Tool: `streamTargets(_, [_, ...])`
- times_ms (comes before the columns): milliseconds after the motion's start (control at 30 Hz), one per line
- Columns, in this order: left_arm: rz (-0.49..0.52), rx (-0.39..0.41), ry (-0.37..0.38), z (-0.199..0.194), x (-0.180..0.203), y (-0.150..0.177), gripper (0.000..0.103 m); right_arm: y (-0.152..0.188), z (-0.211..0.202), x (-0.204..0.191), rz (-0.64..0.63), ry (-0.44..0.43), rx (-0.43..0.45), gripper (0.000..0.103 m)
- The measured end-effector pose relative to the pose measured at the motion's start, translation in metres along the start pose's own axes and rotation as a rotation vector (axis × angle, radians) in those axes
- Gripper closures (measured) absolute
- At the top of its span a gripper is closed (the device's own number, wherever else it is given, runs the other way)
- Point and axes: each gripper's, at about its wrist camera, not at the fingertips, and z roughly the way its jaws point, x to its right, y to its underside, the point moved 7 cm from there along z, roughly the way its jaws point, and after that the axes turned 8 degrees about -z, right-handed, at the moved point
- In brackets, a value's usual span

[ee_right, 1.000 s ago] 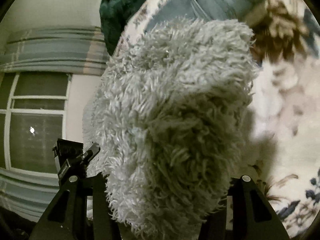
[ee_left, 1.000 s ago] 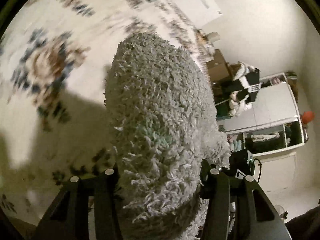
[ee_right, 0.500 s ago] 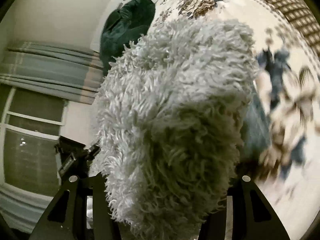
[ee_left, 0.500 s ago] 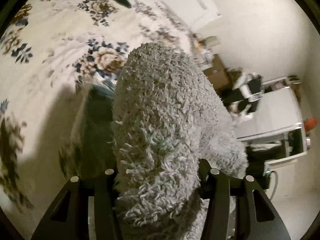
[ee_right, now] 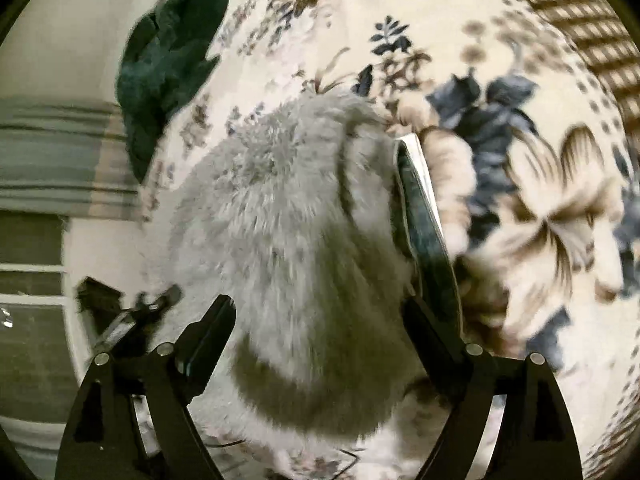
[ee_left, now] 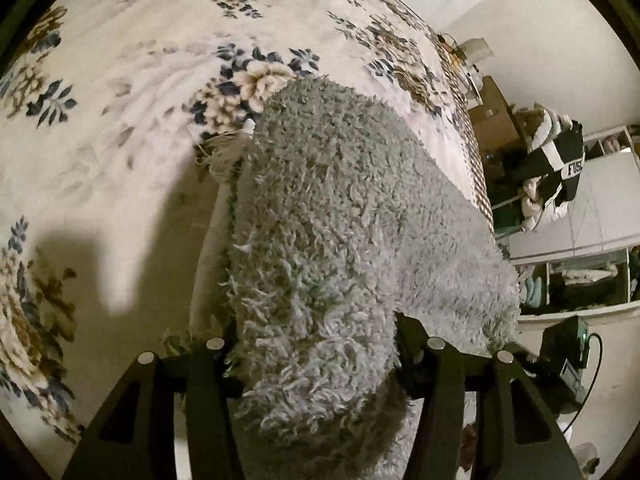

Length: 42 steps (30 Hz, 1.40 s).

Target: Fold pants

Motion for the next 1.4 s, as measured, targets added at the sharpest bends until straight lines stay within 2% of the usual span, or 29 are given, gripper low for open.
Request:
streamTargets(100, [-0.007,-0.005,-0.002,-0.001,-0.002,0.000,0.048,0.008,-0.016,0.012,0.009,0.072,-0.021,0.035])
streamTargets(167, [-0.009,-0.004,-0.022,-0.003,-0.002,0.000,0.046,0.020,-0.010,0.020,0.009,0.131,-0.052,0.035])
streamTargets(233, [0.021,0.025,-0.076,-0.013,0.003,0.001,0.040,0.026,-0.012,0.021,0.008,0.171,-0.054,0.035])
streamTargets(267, [0.043,0.040,-0.106,-0.017,0.005,0.000,0.034,0.025,-0.012,0.019,-0.006,0.191,-0.045,0.034])
streamTargets(300, [0.069,0.056,-0.138,-0.023,0.010,0.000,0.026,0.024,-0.018,0.013,-0.031,0.243,-0.025,0.030])
streamTargets(333, [0.097,0.077,-0.174,-0.032,0.017,0.003,0.020,0.025,-0.026,0.008,-0.043,0.277,-0.010,0.017])
streamTargets(400, [0.130,0.107,-0.210,-0.044,0.026,0.008,0.012,0.027,-0.048,-0.010,-0.076,0.370,0.052,0.003])
streamTargets(533, [0.214,0.147,-0.306,-0.071,0.050,0.033,0.010,0.037,-0.084,-0.046,-0.158,0.595,0.152,0.002])
streamTargets(667, [0.276,0.170,-0.343,-0.097,0.072,0.060,0.010,0.063,-0.122,-0.090,-0.194,0.700,0.217,0.000])
streamTargets(800, [0.322,0.213,-0.376,-0.134,0.093,0.088,0.010,0.086,-0.152,-0.126,-0.220,0.718,0.256,0.000])
streamTargets(967, [0.352,0.282,-0.378,-0.181,0.115,0.118,0.010,0.121,-0.201,-0.164,-0.258,0.718,0.319,0.000])
streamTargets(1167, [0.331,0.381,-0.368,-0.249,0.135,0.164,0.010,0.167,-0.260,-0.210,-0.347,0.704,0.382,0.000])
streamTargets(1400, [0.312,0.457,-0.366,-0.312,0.151,0.224,0.010,0.233,-0.345,-0.261,-0.416,0.653,0.475,0.000])
